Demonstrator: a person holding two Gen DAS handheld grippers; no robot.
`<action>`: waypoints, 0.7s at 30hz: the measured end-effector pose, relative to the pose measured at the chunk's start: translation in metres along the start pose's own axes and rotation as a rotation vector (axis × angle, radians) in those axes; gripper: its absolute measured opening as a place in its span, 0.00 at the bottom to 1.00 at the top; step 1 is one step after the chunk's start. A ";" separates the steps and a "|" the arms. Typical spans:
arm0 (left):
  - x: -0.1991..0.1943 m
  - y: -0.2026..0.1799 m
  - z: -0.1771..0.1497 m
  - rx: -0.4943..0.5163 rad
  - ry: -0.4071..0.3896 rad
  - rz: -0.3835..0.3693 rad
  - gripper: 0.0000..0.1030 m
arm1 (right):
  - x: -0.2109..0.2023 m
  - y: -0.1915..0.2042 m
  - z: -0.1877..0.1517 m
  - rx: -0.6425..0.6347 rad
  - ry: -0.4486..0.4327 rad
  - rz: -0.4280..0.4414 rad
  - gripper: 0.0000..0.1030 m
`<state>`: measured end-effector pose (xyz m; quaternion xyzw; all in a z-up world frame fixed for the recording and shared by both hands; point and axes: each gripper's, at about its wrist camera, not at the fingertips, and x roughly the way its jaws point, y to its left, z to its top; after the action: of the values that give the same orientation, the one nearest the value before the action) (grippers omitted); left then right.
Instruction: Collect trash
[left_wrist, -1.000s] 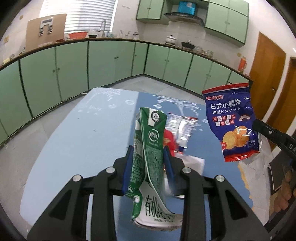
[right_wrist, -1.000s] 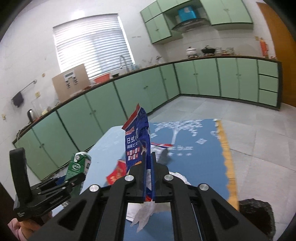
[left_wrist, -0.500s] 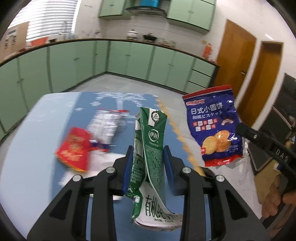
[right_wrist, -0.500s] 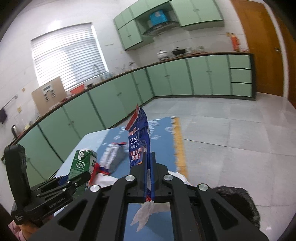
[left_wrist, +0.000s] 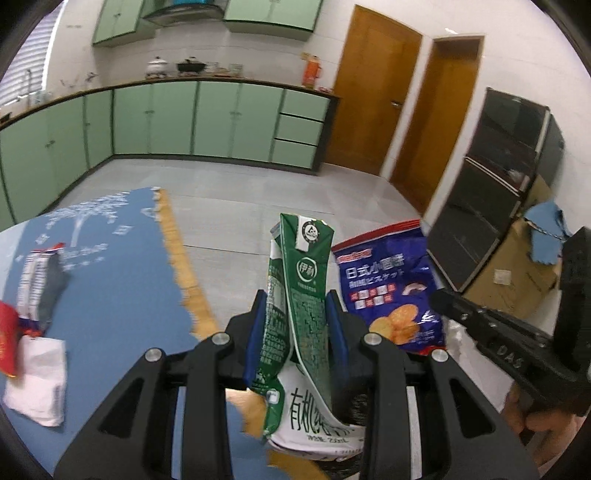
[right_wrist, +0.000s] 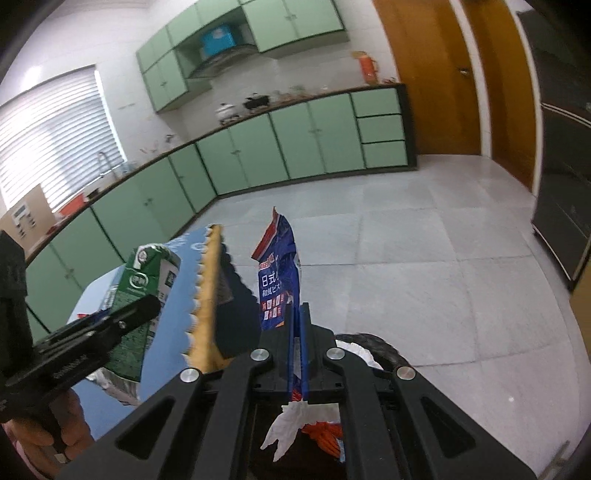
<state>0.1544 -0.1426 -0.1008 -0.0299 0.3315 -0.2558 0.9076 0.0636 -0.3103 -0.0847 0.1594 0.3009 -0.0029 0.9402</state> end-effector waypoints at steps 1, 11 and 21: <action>0.002 -0.002 0.000 0.008 -0.001 0.000 0.30 | -0.001 -0.003 0.000 -0.001 0.001 -0.001 0.03; -0.059 0.059 -0.001 -0.081 -0.085 0.177 0.30 | 0.001 0.077 0.029 -0.138 -0.034 0.251 0.02; -0.143 0.163 -0.016 -0.247 -0.148 0.465 0.30 | 0.064 0.206 0.016 -0.176 0.096 0.561 0.02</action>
<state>0.1241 0.0694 -0.0655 -0.0819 0.2909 0.0049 0.9532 0.1459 -0.1138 -0.0476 0.1543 0.2882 0.2909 0.8992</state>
